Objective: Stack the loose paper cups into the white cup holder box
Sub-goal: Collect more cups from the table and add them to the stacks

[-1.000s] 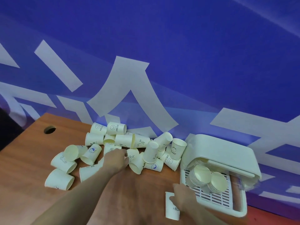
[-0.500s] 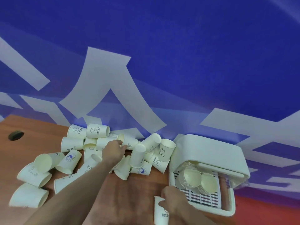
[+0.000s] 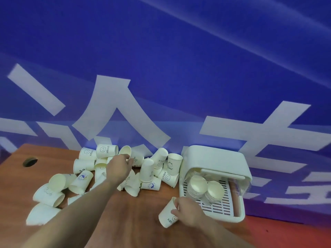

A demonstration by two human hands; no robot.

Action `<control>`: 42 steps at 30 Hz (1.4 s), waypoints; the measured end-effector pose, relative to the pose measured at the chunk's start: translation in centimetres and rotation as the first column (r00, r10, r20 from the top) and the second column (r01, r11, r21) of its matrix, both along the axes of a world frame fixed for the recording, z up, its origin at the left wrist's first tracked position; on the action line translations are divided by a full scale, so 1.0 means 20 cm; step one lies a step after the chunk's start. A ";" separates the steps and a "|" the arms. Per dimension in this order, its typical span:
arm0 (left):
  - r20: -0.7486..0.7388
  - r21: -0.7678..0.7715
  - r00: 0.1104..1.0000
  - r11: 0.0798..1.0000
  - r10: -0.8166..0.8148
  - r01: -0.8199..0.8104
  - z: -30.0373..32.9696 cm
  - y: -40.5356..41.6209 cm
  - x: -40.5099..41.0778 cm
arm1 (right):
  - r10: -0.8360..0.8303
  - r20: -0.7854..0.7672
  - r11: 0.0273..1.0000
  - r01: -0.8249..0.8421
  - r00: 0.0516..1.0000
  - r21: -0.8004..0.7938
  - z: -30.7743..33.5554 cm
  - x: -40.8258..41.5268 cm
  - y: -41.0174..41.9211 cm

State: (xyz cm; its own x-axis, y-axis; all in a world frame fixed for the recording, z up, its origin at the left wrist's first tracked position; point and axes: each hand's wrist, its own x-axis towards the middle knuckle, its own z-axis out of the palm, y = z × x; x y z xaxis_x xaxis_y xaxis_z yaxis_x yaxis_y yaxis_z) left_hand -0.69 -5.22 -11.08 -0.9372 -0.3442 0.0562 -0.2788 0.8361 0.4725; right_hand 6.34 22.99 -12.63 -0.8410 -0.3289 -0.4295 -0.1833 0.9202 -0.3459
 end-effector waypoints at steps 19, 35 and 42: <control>0.103 -0.146 0.857 0.844 -0.506 0.516 0.24 0.65 0.44 | -0.135 -0.161 0.987 0.119 0.978 -0.106 0.21 0.20 0.48; 0.202 -0.346 0.646 0.563 -0.736 0.750 0.22 1.36 0.37 | -0.332 -0.202 0.943 0.316 0.921 -0.106 0.24 0.21 1.05; 0.361 -0.441 0.638 0.479 -0.680 0.759 0.20 1.52 0.29 | -0.376 -0.192 0.926 0.359 0.907 -0.118 0.23 0.15 1.21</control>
